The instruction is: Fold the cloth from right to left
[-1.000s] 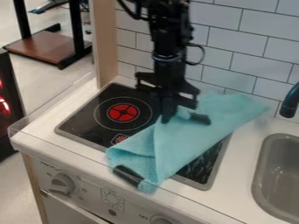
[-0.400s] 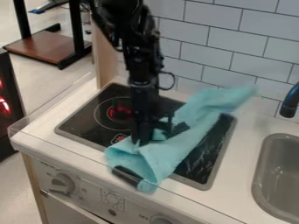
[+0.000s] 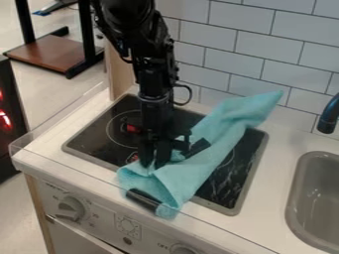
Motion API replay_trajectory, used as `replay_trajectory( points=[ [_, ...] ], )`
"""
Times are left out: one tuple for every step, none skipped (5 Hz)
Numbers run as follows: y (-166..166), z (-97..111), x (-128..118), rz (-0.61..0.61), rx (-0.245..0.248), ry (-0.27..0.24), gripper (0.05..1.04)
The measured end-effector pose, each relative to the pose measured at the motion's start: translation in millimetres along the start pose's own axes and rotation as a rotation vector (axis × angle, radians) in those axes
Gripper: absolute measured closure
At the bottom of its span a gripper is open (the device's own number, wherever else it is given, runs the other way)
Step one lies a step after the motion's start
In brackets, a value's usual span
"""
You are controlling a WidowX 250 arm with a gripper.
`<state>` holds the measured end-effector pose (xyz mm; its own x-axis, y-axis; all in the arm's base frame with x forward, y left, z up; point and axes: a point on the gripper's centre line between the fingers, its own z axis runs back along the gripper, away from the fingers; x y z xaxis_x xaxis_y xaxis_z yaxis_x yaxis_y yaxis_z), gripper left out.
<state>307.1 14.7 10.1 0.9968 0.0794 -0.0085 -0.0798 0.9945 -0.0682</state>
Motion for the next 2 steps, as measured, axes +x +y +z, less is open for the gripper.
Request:
replay_trajectory(
  points=[
    [-0.8, -1.2, -2.5, 0.001, -0.006, 0.006, 0.379],
    [-1.6, 0.9, -5.1, 0.001, -0.010, 0.012, 0.121]
  ],
)
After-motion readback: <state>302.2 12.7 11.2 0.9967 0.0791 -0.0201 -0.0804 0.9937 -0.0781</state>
